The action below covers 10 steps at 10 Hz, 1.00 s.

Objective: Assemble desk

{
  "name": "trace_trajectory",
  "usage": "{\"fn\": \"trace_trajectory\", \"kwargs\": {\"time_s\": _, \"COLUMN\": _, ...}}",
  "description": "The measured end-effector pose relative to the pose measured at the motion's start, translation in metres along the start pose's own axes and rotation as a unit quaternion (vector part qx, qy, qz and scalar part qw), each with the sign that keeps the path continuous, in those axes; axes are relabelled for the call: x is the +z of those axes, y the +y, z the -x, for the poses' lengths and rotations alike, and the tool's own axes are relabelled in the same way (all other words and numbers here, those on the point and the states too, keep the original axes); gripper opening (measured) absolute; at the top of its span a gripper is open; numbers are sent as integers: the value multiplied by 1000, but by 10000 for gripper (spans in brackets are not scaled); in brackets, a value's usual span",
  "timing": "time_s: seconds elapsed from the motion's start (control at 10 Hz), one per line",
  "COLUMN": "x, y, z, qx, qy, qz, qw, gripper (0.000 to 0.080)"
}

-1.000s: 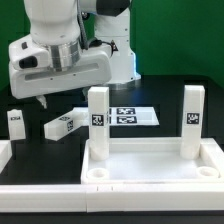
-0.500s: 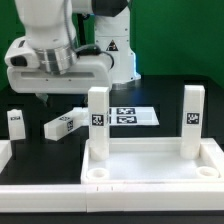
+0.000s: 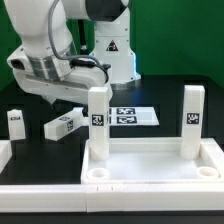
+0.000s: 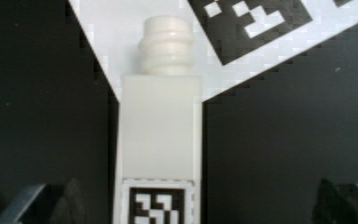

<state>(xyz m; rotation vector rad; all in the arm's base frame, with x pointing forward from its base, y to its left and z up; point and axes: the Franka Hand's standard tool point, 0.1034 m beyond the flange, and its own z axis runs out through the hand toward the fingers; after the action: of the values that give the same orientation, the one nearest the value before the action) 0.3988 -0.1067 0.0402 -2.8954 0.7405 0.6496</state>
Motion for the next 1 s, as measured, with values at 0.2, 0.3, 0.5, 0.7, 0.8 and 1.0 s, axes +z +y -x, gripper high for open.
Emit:
{"fn": "trace_trajectory", "kwargs": {"time_s": 0.2, "x": -13, "y": 9, "z": -11, "qx": 0, "qy": -51, "qz": -40, "qw": 998, "gripper": 649}}
{"fn": "trace_trajectory", "kwargs": {"time_s": 0.3, "x": -9, "y": 10, "z": -15, "qx": -11, "qy": -46, "qz": -39, "qw": 998, "gripper": 649}}
{"fn": "trace_trajectory", "kwargs": {"time_s": 0.5, "x": -6, "y": 10, "z": -7, "qx": -21, "qy": -116, "qz": -41, "qw": 992, "gripper": 649}}
{"fn": "trace_trajectory", "kwargs": {"time_s": 0.7, "x": -3, "y": 10, "z": -7, "qx": -22, "qy": -180, "qz": -41, "qw": 983, "gripper": 649}}
{"fn": "trace_trajectory", "kwargs": {"time_s": 0.8, "x": -3, "y": 18, "z": -17, "qx": -13, "qy": -218, "qz": -43, "qw": 975, "gripper": 649}}
{"fn": "trace_trajectory", "kwargs": {"time_s": 1.0, "x": -17, "y": 23, "z": -33, "qx": -11, "qy": -292, "qz": -40, "qw": 955, "gripper": 649}}
